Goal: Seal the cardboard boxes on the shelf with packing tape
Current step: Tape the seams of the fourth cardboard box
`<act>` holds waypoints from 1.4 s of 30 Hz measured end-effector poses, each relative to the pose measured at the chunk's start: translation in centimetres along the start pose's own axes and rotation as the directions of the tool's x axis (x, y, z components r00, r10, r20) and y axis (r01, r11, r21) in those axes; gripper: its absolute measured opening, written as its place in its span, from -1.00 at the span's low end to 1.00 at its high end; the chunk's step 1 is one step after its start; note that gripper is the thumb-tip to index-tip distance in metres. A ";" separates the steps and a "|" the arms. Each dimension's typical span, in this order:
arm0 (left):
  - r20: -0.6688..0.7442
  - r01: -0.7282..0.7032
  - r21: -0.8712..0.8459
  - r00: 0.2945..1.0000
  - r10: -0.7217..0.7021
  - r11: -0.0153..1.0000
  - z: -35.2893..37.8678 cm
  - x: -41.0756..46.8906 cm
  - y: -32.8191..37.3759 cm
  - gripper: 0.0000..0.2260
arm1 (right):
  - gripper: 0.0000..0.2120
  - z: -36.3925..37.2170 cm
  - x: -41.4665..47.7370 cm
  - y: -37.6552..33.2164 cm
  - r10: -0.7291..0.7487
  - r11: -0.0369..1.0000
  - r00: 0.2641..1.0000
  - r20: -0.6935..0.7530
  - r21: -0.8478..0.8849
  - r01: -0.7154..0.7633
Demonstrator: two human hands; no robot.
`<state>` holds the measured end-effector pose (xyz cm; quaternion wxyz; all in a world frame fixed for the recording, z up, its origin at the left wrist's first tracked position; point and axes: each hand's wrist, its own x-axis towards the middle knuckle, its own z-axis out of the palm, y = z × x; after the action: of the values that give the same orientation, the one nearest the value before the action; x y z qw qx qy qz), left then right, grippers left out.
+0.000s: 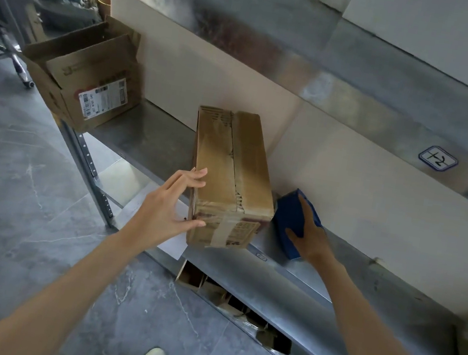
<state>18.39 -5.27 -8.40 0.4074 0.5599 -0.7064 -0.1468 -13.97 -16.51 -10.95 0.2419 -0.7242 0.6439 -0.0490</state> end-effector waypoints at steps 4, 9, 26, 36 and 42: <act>0.006 0.004 0.001 1.000 -0.004 1.000 0.0 0.0 0.0 -0.39 | -0.16 -0.3 0.0 0.0 0.010 1.000 0.999 0.047 0.008 -0.011; 0.017 -0.005 0.009 1.000 0.004 1.000 0.0 0.0 -0.1 -0.37 | -0.21 -1.9 -1.1 -0.3 -0.002 0.999 1.000 -0.012 -0.044 0.001; 0.008 -0.030 0.005 1.000 0.029 1.000 0.0 0.0 -0.2 -0.38 | -0.62 -2.9 -6.2 -6.8 -0.487 0.852 0.853 -0.188 -0.318 0.417; 0.002 -0.031 0.008 1.000 0.031 0.999 0.1 0.1 -0.5 -0.39 | -0.24 -4.3 -3.5 -8.2 -0.404 0.863 0.915 -0.020 -0.338 0.374; 0.013 -0.020 -0.015 1.000 0.020 1.000 -0.2 0.1 -0.1 -0.38 | 0.04 -4.2 -3.1 -8.9 -0.417 0.904 0.906 0.068 -0.074 0.421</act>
<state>18.58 -5.29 -8.30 0.4084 0.5486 -0.7136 -0.1516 -8.03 -14.27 -2.88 0.2103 -0.8565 0.4684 -0.0537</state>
